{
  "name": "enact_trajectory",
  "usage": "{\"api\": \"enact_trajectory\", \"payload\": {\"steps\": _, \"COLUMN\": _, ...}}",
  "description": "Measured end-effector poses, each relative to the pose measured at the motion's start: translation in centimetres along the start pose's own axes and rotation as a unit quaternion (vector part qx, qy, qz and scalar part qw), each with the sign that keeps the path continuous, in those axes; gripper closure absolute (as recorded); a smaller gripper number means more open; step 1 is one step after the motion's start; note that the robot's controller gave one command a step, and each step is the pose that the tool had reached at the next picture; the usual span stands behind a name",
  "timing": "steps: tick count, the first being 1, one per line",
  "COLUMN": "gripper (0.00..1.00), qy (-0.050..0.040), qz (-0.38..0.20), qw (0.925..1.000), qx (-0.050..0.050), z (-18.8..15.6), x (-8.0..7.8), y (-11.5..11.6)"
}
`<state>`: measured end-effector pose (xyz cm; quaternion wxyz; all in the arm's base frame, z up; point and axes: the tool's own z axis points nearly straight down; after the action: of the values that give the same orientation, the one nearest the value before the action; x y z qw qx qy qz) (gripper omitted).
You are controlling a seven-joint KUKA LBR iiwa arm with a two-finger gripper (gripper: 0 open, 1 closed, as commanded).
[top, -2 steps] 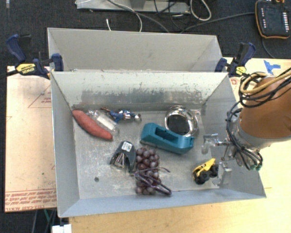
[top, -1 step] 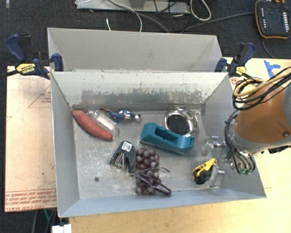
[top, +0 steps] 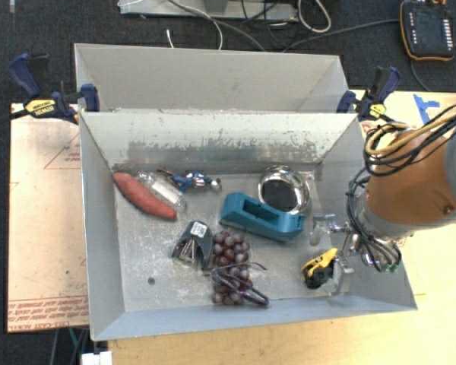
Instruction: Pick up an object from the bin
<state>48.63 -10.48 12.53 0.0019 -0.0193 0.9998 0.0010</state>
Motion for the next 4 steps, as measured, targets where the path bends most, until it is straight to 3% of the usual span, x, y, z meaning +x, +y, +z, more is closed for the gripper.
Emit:
{"api": "enact_trajectory", "payload": {"steps": 1, "gripper": 0.0, "qy": 0.0024, "qz": 0.078, "qw": 0.997, "qx": 0.0, "z": 2.7, "x": 0.0, "y": -0.2}}
{"api": "enact_trajectory", "payload": {"steps": 2, "gripper": 1.0, "qy": -0.0005, "qz": 0.073, "qw": 0.9973, "qx": 0.0, "z": 3.6, "x": 0.3, "y": 0.2}}
{"api": "enact_trajectory", "payload": {"steps": 3, "gripper": 1.0, "qy": -0.0005, "qz": 0.073, "qw": 0.9973, "qx": 0.0, "z": 3.6, "x": 0.3, "y": 0.2}}
{"api": "enact_trajectory", "payload": {"steps": 4, "gripper": 1.0, "qy": 0.0057, "qz": 0.069, "qw": 0.9976, "qx": -0.002, "z": 1.3, "x": 0.4, "y": 0.2}}
